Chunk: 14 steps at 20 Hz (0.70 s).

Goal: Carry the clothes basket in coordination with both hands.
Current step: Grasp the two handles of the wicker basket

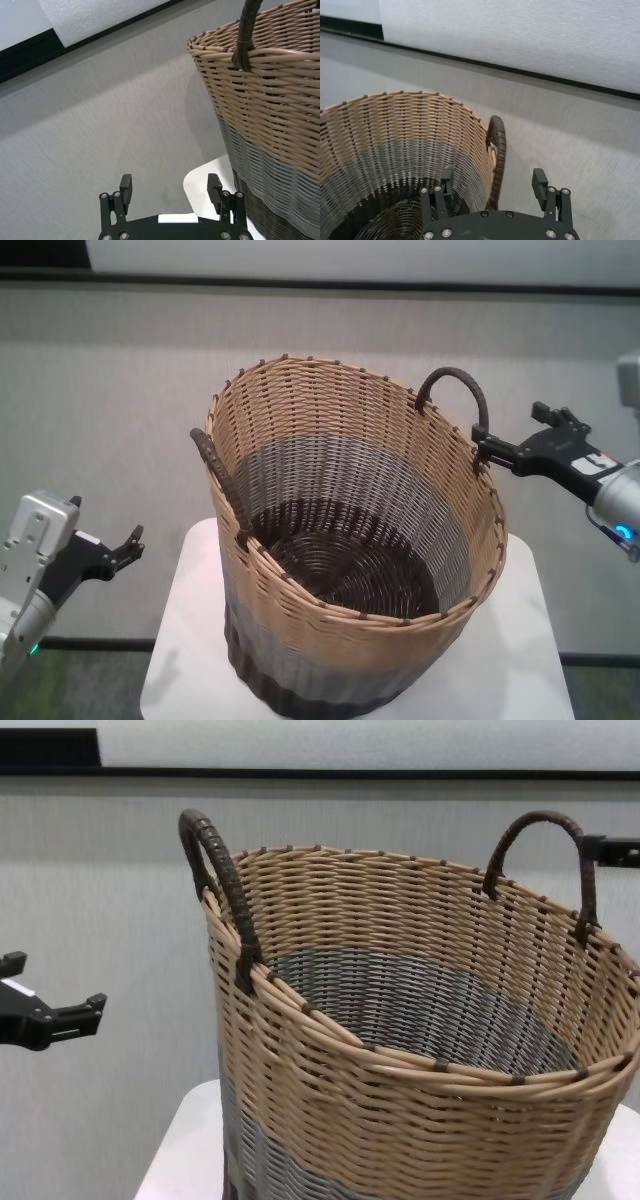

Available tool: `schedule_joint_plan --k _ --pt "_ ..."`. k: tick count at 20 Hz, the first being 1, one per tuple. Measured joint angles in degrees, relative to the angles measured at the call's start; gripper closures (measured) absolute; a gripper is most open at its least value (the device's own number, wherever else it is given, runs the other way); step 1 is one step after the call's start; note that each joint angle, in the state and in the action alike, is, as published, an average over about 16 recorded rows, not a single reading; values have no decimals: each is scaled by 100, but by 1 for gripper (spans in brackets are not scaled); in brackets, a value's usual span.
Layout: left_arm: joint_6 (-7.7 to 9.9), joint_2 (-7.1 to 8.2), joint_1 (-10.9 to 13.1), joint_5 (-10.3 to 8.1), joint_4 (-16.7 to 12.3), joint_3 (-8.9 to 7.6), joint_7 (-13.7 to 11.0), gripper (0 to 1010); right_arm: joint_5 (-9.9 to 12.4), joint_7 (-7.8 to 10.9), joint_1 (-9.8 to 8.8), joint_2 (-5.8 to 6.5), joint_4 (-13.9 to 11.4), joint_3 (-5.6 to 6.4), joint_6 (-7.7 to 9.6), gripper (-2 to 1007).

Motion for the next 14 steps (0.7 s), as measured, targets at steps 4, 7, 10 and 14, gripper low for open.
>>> schedule_joint_plan --k 4,7,10,14 --pt "0 0 0 0 0 0 0 10 -174 37 309 -184 201 -160 146 5" --pt "0 0 0 0 0 0 0 10 -319 61 517 -297 352 -256 224 5" --pt "0 0 0 0 0 0 0 10 -435 103 710 -406 527 -326 288 5" --pt "0 0 0 0 0 0 0 10 -534 184 932 -546 773 -380 353 5"
